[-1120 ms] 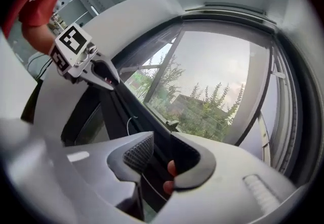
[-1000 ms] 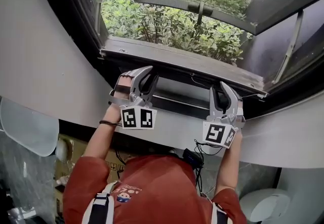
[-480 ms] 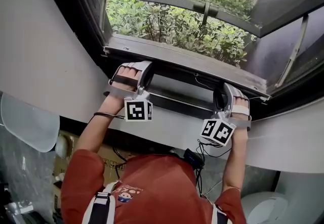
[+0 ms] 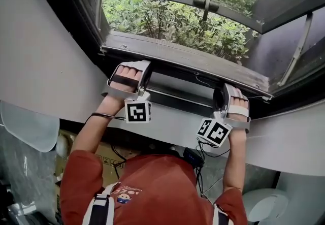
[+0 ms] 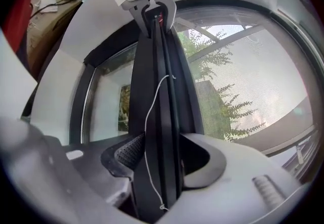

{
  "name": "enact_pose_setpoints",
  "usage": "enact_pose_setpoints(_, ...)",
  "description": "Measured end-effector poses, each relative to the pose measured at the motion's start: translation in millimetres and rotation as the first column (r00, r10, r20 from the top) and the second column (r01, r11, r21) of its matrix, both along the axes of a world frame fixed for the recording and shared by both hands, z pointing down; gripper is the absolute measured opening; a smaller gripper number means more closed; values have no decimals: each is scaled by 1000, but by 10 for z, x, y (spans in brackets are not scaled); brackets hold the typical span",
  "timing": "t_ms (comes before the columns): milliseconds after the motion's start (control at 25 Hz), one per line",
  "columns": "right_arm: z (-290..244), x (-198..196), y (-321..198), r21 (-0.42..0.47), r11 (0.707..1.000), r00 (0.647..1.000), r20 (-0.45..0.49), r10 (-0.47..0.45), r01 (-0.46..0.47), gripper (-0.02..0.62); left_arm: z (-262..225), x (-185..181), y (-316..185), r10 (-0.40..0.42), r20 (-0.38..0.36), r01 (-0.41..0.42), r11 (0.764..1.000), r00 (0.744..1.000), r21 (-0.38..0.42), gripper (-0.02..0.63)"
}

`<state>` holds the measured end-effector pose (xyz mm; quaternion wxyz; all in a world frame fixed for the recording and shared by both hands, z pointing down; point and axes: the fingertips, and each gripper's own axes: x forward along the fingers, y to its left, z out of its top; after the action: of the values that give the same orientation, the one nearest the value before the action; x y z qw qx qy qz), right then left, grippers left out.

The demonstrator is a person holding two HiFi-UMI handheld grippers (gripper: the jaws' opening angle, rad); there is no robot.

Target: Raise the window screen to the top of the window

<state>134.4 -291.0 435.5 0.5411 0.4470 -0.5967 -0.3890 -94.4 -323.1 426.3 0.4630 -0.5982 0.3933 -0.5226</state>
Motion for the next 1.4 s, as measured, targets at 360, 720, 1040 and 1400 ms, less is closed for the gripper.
enact_pose_setpoints(360, 16, -2, 21, -39, 999, 998, 48, -27, 28, 221, 9, 15, 9, -1, -27, 0, 999, 1000, -36, 168)
enact_pose_setpoints(720, -28, -30, 40, -79, 995, 992, 118, -52, 62, 219, -11, -1, 30, -3, -41, 0, 997, 999, -72, 167)
enact_pose_setpoints(1040, -75, -58, 32, -79, 992, 965, 251, -79, 102, 221, 6, 21, 19, -9, -44, 5, 996, 999, -88, 172)
enact_pose_setpoints(1400, -33, -64, 80, -133, 985, 967, 245, -75, 110, 235, 22, 25, 53, -13, -55, 5, 990, 998, -141, 172)
